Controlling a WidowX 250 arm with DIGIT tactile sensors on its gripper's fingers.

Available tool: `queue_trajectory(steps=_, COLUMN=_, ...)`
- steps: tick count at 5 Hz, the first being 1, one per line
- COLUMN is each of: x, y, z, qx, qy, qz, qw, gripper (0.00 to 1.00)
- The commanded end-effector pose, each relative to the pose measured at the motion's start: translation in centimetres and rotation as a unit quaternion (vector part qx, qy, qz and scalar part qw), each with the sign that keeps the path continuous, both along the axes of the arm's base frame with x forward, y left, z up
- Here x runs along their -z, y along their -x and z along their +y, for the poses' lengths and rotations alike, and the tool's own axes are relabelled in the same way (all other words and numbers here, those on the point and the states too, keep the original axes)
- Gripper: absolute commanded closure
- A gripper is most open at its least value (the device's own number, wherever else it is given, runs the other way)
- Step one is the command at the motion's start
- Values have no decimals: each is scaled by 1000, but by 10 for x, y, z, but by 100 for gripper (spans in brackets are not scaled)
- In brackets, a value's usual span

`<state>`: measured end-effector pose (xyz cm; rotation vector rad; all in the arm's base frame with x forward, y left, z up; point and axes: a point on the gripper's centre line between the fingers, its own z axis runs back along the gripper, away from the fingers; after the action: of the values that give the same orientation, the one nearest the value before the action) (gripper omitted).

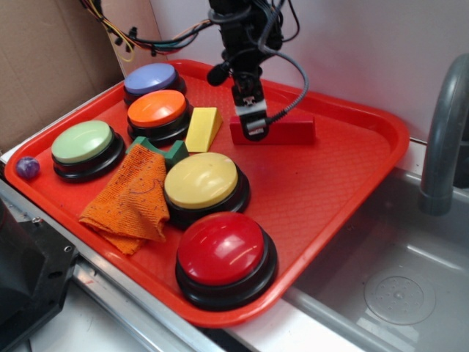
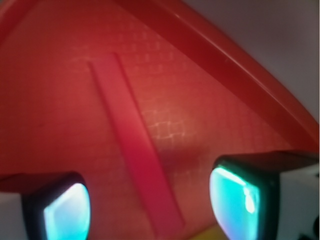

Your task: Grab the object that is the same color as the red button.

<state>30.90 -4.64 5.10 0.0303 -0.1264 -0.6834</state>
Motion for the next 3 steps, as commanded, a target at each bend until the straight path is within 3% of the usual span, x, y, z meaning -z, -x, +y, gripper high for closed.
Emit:
queue_trajectory(steps=1, x=2, y=-18, z=-13, qx=9, qy=-5, qz=-12, qw=1000, gripper=0)
queue_trajectory(steps=3, x=13, y=-20, z=-17, qx=22, qy=-21, qz=9, qw=999, gripper=100)
